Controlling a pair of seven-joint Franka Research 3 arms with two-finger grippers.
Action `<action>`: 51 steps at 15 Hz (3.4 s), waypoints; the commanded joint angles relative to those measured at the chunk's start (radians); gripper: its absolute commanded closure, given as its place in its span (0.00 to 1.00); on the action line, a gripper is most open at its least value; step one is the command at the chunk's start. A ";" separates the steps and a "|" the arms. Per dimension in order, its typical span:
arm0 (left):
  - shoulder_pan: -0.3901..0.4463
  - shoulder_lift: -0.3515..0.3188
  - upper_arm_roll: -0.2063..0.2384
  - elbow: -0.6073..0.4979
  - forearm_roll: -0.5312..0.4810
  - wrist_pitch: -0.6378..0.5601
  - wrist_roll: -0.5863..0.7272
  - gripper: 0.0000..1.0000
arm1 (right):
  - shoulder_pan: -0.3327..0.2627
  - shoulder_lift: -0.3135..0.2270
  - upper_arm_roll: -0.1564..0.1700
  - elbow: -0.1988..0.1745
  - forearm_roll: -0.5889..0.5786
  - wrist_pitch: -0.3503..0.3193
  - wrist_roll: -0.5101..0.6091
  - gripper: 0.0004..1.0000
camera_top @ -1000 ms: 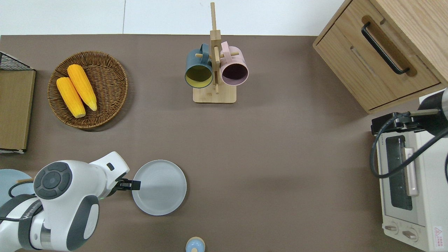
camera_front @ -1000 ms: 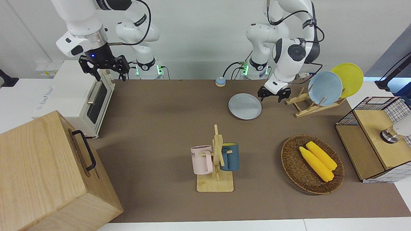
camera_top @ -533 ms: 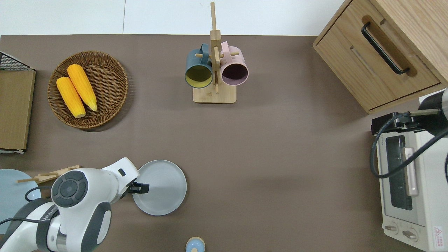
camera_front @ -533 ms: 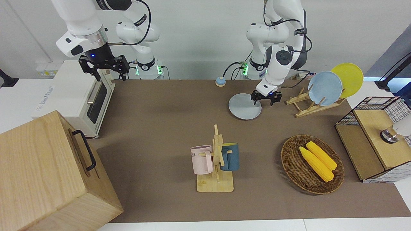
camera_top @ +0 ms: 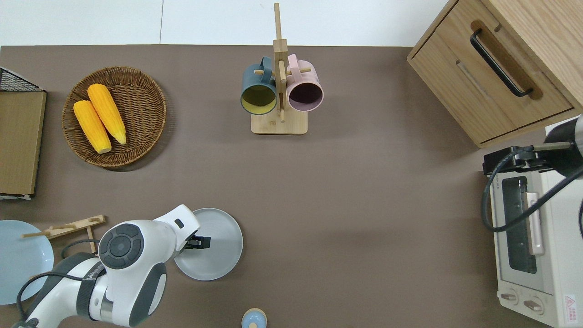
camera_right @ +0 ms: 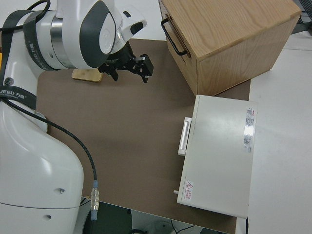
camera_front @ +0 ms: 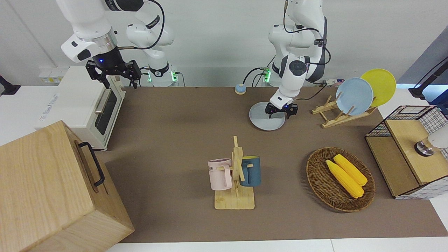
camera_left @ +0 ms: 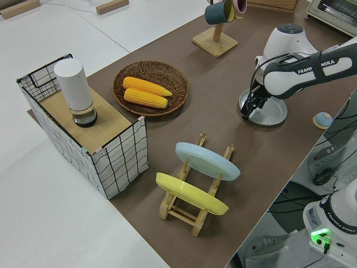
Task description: Pick gray plate from table and place it on lower plate rack with left arm
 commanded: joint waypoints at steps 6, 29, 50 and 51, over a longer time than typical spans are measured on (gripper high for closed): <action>-0.014 0.002 0.012 -0.014 -0.011 0.021 -0.011 0.44 | -0.002 0.002 0.003 0.005 0.004 -0.006 0.004 0.02; 0.026 -0.109 0.067 0.046 -0.011 -0.167 0.008 1.00 | -0.002 0.002 0.003 0.005 0.004 -0.006 0.004 0.02; 0.030 -0.262 0.183 0.474 0.043 -0.844 -0.003 1.00 | -0.002 0.002 0.003 0.005 0.004 -0.006 0.004 0.02; 0.030 -0.264 0.185 0.485 0.086 -0.852 -0.005 1.00 | -0.002 0.002 0.003 0.005 0.004 -0.006 0.004 0.02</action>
